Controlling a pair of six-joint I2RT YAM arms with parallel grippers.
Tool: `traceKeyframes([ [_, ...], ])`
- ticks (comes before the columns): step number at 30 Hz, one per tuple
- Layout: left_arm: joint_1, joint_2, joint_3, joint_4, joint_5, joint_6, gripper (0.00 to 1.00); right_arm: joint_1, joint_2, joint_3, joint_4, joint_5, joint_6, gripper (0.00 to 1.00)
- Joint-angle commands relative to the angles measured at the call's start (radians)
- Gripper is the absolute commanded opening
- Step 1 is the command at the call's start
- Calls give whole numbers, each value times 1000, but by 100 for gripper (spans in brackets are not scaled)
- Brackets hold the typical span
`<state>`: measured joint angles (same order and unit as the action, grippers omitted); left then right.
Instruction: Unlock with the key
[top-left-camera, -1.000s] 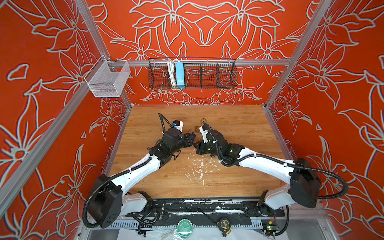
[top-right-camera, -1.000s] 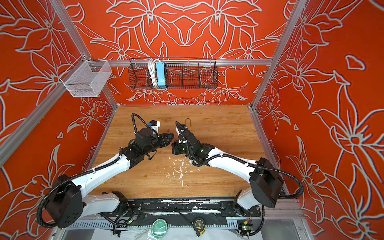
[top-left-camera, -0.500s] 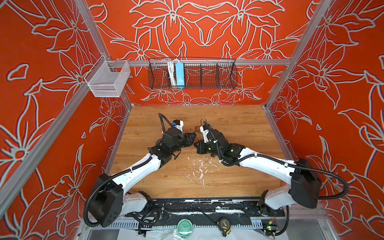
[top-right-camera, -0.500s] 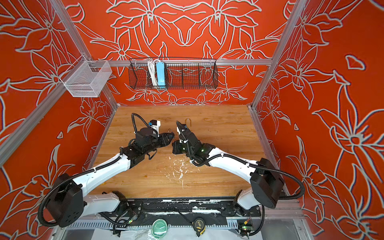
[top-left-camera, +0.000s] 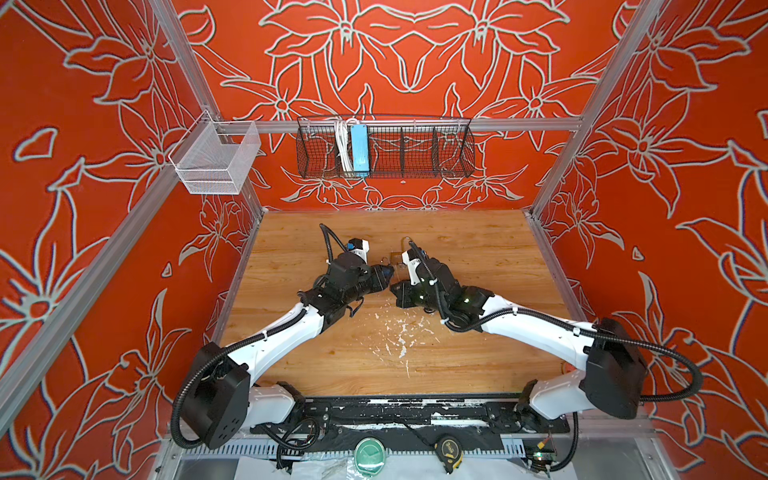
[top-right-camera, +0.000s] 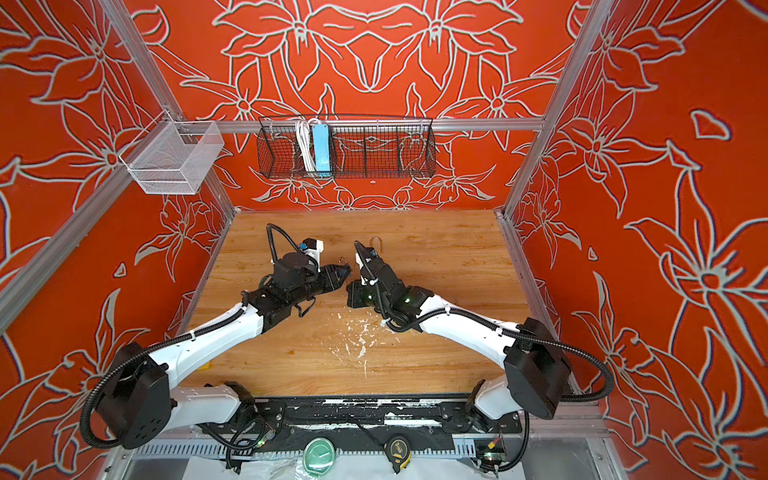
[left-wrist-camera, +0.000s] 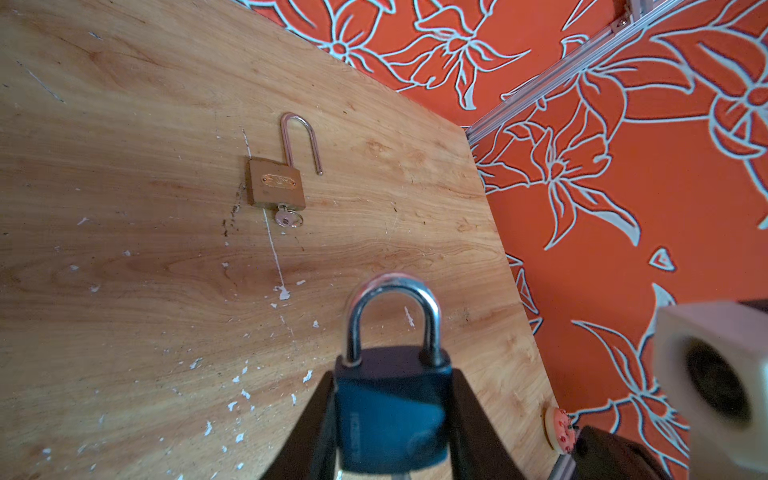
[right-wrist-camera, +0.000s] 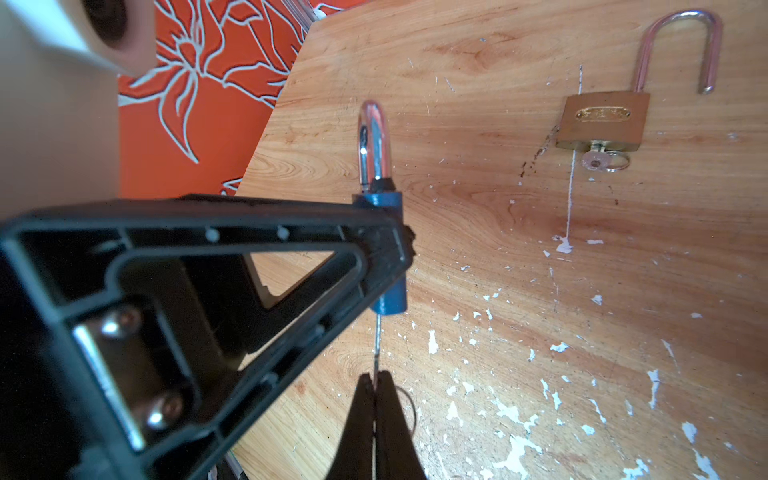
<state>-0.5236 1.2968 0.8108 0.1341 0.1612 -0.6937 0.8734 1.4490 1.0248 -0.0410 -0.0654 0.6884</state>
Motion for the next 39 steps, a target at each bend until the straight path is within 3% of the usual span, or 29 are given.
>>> traceKeyframes([
  [1,-37,44,-30,-126,101,-19,0,3,-58,31,290,-16,-11,0],
  [5,-54,19,-109,-38,85,-121,0,0,-55,29,303,-26,10,0],
  [8,-99,-25,-184,42,6,-219,0,-2,-63,19,295,-30,18,0],
  [13,-217,-126,-190,-55,-218,-323,0,-2,-98,-61,289,-56,55,0],
  [17,-244,-140,-228,-65,-254,-521,0,1,-135,-146,286,-89,68,0],
  [19,-266,-174,-245,-98,-333,-597,0,7,-182,-198,230,-72,67,0],
  [22,-277,-246,-247,-285,-435,-688,0,8,-318,-317,130,-6,72,0],
  [25,-277,-339,-309,-339,-487,-730,0,6,-480,-417,59,67,70,0],
  [28,-277,-381,-354,-311,-491,-759,0,2,-587,-482,52,93,49,0],
  [33,-279,-365,-346,-239,-417,-776,0,0,-620,-553,159,66,13,0],
  [35,-279,-330,-288,-320,-405,-753,0,-2,-618,-556,170,60,0,0],
  [39,-279,-135,-105,-655,-380,-746,0,-7,-614,-553,184,39,-15,0],
])
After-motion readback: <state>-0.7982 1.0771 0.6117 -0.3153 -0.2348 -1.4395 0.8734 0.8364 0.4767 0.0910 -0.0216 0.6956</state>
